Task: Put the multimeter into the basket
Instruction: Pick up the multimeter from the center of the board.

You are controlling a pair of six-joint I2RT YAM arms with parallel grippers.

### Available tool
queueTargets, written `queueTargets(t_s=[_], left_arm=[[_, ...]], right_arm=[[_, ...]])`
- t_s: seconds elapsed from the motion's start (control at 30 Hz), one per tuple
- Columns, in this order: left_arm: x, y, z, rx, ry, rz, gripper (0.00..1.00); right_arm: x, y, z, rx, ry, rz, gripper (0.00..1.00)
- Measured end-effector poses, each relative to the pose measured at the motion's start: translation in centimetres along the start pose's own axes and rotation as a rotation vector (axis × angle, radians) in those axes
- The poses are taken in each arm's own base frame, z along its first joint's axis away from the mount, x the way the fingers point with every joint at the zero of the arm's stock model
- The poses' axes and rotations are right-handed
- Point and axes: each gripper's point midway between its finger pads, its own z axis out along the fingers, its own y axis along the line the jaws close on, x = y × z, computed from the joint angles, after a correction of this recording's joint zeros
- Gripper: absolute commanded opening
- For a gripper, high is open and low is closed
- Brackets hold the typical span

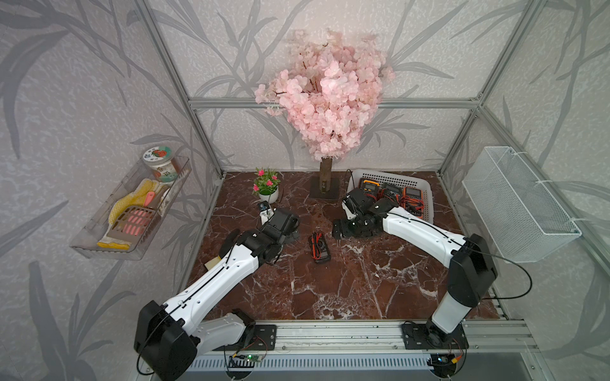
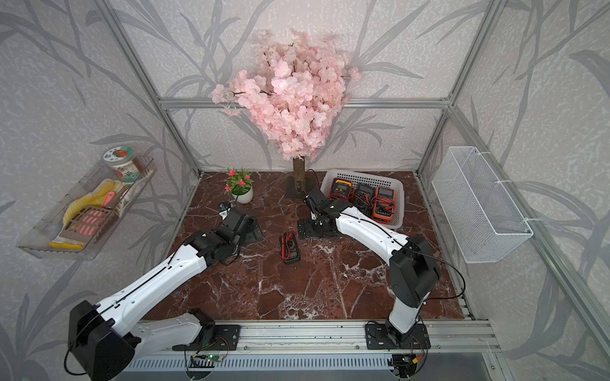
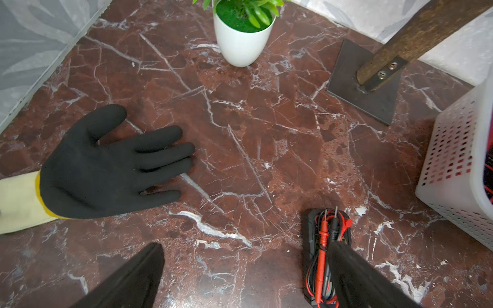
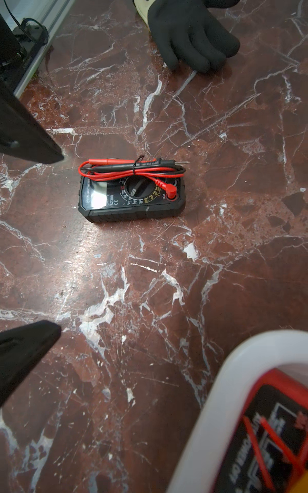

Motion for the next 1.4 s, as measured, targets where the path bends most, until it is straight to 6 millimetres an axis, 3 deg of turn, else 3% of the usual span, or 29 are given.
queueTargets(t_s=[0.2,0.4,0.9,1.4], left_arm=[[1.0,3.3,1.5,-0.051,0.058,-0.034,1.0],[1.9,5.1,1.8,-0.053,0.095,-0.066,1.0],[2.4,5.6,2.3,-0.03,0.128,-0.071,1.0],[2.6,5.8,2.6,-0.019,0.142,-0.075,1.0]], right_arm=[[1.3,1.6,2.9,0.035,0.049,-0.053,0.98],[1.8,3.2,5.3,0.076,0.071,-0.098,0.98],[0.5,5.6,7.4,0.102,0.078,-0.138,0.98],[2.1,5.5,10.1,0.141,0.161,-0.157,0.97]])
